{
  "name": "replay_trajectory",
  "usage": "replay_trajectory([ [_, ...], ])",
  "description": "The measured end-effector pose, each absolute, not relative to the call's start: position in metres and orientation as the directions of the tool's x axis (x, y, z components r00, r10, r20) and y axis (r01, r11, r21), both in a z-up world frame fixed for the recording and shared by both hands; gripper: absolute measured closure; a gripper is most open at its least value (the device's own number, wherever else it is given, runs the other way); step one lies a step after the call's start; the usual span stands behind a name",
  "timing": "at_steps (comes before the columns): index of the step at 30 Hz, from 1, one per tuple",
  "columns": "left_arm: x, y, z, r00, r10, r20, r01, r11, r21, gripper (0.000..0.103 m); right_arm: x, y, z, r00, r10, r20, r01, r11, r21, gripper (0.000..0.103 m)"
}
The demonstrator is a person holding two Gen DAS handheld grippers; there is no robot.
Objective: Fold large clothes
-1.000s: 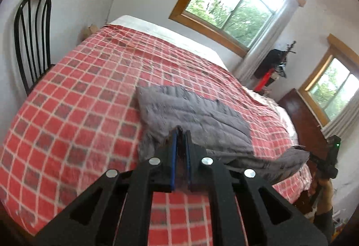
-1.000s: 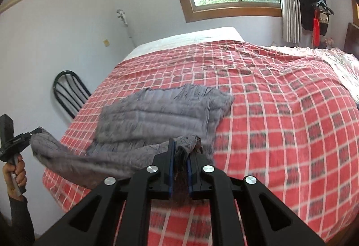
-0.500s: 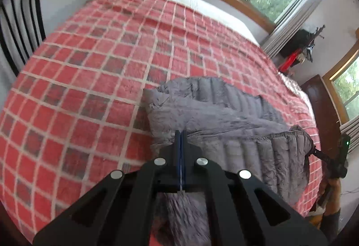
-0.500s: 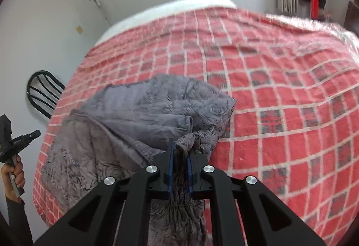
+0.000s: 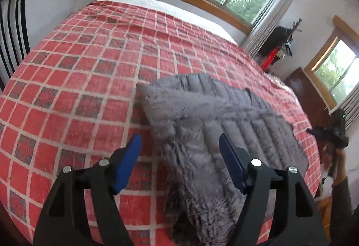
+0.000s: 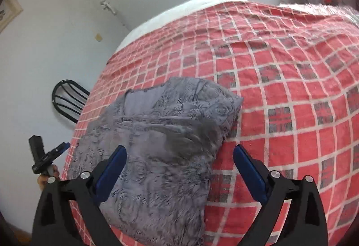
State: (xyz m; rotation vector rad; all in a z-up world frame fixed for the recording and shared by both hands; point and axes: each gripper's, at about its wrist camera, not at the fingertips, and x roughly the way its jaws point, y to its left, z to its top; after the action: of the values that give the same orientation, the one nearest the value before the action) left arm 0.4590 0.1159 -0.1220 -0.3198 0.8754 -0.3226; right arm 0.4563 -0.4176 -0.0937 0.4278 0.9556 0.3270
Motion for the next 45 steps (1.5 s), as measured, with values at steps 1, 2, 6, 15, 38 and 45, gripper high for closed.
replay_trajectory([
  [1, 0.46, 0.116, -0.125, 0.591, -0.407, -0.696, 0.141, 0.902, -0.407, 0.032, 0.456, -0.418, -0.095, 0.542, 0.444, -0.714, -0.081, 0.873, 0.482, 0.012],
  [2, 0.461, 0.115, -0.129, 0.58, -0.414, -0.702, 0.139, 0.899, -0.416, 0.032, 0.456, -0.416, -0.099, 0.532, 0.444, -0.721, -0.09, 0.876, 0.473, 0.015],
  [6, 0.466, 0.106, -0.139, 0.55, -0.428, -0.717, 0.154, 0.896, -0.417, 0.032, 0.463, -0.41, -0.12, 0.495, 0.441, -0.748, -0.107, 0.886, 0.452, 0.024],
  [15, 0.472, 0.098, -0.146, 0.548, -0.39, -0.74, 0.136, 0.914, -0.382, 0.094, 0.464, -0.396, -0.144, 0.502, 0.431, -0.75, -0.134, 0.895, 0.425, 0.084],
  [38, 0.514, 0.085, -0.008, 0.773, -0.326, -0.544, 0.203, 0.94, -0.275, 0.101, 0.493, -0.391, -0.013, 0.768, 0.247, -0.591, -0.148, 0.966, 0.211, 0.097],
  [45, 0.597, 0.088, -0.038, 0.729, -0.283, -0.624, 0.128, 0.951, -0.281, 0.101, 0.578, -0.377, -0.045, 0.736, 0.161, -0.658, -0.094, 0.986, 0.136, 0.097],
])
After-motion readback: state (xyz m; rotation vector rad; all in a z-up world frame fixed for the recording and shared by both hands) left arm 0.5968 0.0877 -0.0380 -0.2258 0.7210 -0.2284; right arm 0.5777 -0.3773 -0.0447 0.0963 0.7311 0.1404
